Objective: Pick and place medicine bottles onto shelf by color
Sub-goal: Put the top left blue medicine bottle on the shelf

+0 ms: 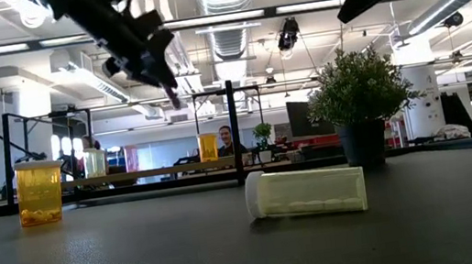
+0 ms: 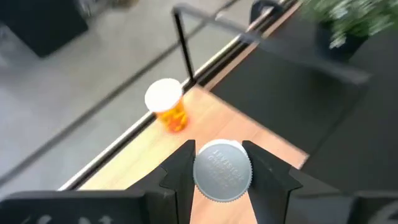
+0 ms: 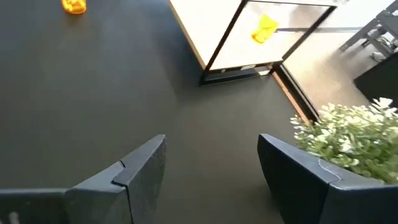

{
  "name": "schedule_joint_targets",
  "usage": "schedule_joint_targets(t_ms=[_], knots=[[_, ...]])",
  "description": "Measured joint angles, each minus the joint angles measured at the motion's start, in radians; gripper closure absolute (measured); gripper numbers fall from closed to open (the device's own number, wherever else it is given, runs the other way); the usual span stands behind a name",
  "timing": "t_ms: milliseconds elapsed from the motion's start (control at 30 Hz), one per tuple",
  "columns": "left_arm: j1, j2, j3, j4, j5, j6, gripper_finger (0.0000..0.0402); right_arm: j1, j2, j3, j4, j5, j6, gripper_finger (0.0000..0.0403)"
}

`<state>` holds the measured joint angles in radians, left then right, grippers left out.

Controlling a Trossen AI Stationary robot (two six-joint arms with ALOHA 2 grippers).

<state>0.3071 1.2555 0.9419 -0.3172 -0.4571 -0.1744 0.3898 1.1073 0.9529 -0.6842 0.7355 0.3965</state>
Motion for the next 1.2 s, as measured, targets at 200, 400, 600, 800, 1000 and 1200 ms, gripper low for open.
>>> schedule_joint_targets(t_ms=[200,400,600,800,1000,1200], knots=[[0.125,0.091,0.05,-0.067,0.091,0.026,0.0299,-0.058,-0.119,-0.08,0.002,0.013,-0.001,0.0158],[0.21,0.185,0.104,-0.123,0.144,0.042,0.0299,-0.117,-0.248,-0.181,0.016,0.012,-0.003,0.0158],[0.264,0.296,0.181,-0.151,0.163,0.073,0.0299,-0.149,-0.35,-0.27,0.066,0.009,-0.015,0.0158],[0.31,0.374,0.25,-0.211,0.187,0.087,0.0299,-0.152,-0.413,-0.332,0.099,0.008,-0.049,0.0158],[0.364,0.385,0.246,-0.21,0.198,0.086,0.0299,-0.153,-0.436,-0.35,0.099,0.01,-0.053,0.0158],[0.41,0.385,0.238,-0.216,0.217,0.078,0.0299,-0.153,-0.43,-0.354,0.099,0.059,-0.056,0.0158]])
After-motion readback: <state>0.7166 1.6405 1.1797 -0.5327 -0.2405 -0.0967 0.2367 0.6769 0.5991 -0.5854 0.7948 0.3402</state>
